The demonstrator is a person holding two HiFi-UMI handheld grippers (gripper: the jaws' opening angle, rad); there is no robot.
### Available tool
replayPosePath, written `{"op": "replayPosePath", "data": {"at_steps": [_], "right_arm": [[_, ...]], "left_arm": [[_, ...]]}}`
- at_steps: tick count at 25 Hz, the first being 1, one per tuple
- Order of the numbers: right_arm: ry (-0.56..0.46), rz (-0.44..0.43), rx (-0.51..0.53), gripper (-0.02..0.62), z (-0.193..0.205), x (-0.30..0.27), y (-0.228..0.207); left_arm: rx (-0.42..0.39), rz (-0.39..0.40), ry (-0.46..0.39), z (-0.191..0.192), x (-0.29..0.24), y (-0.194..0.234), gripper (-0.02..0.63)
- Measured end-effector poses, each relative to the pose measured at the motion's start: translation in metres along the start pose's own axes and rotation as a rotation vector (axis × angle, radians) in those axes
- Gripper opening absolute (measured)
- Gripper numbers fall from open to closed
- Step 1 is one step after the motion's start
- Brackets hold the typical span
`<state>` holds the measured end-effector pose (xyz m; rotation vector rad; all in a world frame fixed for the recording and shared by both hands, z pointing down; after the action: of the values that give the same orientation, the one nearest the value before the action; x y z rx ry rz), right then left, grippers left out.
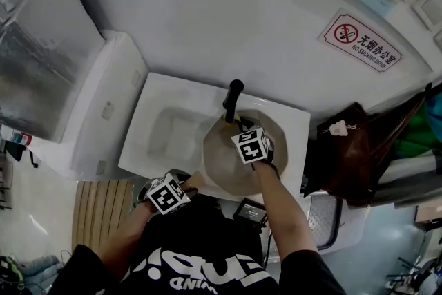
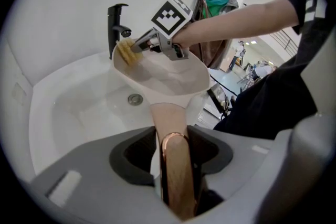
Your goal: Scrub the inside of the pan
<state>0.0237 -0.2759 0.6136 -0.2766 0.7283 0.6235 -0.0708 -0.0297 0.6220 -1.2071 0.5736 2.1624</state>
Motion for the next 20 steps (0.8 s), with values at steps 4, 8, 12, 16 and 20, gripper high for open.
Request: {"op": "replayPosePath", "data": {"at_steps": [4,8,12,16,20], "right_arm": [[0.026,0.032,0.03,0.038,0.001,0.006,-0.014],[0.046,0.082,0.044,0.038,0.002,0.016,-0.028],[0.085,0.138,0.069,0.038,0.008,0.028,-0.044],[0.12,0.191,0.085,0.038,0.013,0.041,-0.058],[0.156,0.228,0.119,0.038,0.018,0.052,-0.067]], "left_arm": [[0.002,0.002,0.0,0.0,0.0,0.0,0.179],[0.001,0.002,-0.003,0.0,0.0,0.0,0.179],[0.001,0.001,-0.007,0.0,-0.001,0.001,0.179],[0.004,0.002,0.001,0.002,0.0,0.001,0.179],[0.011,0.003,-0.002,0.0,0.0,0.0,0.179]]}}
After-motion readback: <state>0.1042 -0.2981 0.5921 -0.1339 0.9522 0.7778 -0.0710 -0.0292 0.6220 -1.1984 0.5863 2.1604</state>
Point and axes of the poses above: the fingertips, and each gripper's own axes: x backward along the fingers, y to its left, z out of its underside, the point moved 1 cm from there along x, backward along the fingers, and after that the axes turned 12 degrees about -z, right-handed, at the moved point
